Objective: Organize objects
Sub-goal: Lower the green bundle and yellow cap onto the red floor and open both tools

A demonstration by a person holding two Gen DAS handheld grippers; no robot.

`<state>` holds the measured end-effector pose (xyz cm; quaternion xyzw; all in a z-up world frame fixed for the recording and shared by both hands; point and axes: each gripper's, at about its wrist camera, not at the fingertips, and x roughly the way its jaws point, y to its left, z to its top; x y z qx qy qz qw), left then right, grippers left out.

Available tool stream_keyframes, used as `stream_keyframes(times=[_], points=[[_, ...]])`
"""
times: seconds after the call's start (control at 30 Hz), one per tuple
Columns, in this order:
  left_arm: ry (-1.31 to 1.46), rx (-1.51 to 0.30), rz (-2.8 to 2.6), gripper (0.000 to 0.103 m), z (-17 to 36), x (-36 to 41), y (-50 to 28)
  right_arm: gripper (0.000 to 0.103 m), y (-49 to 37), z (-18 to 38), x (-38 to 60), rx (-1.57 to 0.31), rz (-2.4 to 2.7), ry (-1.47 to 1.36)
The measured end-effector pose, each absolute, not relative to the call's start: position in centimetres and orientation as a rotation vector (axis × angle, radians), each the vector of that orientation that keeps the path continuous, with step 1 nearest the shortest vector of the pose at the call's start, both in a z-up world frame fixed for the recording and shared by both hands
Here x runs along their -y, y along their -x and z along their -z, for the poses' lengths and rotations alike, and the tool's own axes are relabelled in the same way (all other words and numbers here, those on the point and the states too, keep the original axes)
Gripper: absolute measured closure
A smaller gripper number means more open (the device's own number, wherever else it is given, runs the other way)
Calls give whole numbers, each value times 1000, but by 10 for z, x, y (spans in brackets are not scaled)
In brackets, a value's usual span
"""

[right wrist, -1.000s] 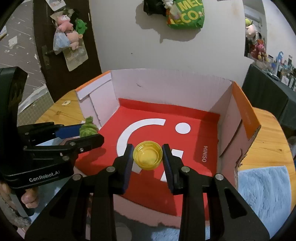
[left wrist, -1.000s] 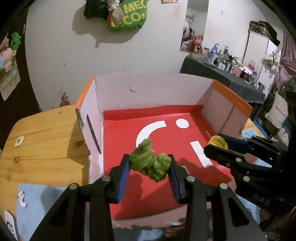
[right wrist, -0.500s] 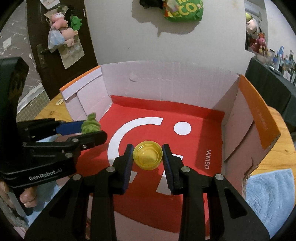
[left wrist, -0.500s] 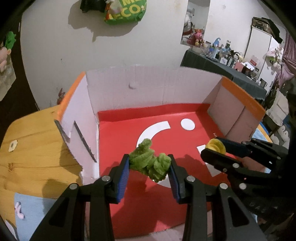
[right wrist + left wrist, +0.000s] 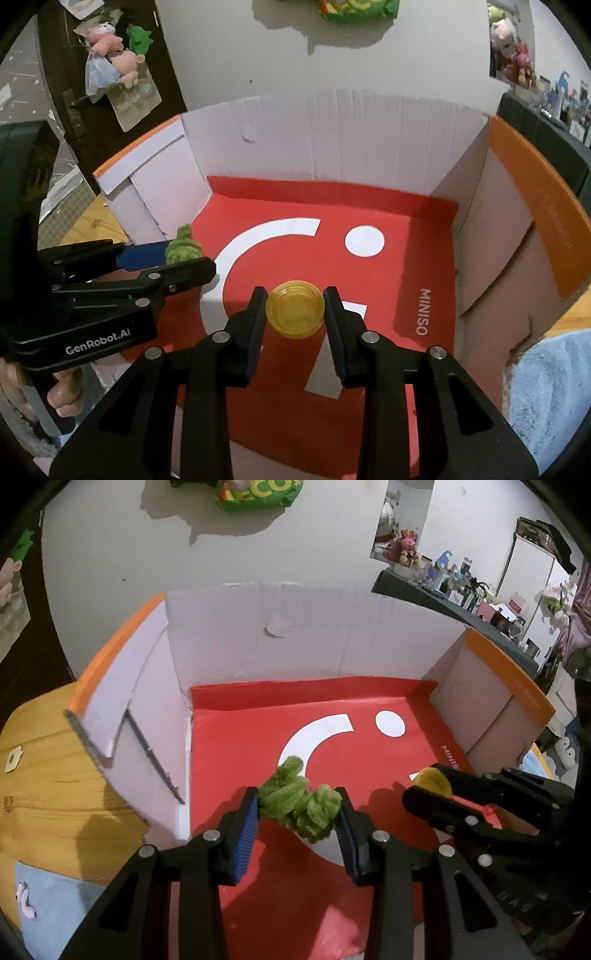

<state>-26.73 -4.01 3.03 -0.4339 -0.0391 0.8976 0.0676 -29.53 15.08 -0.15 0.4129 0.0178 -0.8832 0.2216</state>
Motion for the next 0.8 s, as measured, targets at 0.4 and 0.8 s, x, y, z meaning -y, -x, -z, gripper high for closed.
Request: stream_keyframes(times=[0.4, 0.8], points=[[1384, 109, -2676, 61, -23, 37, 266, 73, 297, 8, -152, -93, 2404, -1209], [1411, 59, -2650, 61, -21, 22, 252, 73, 296, 8, -164, -123, 2310, -1260]])
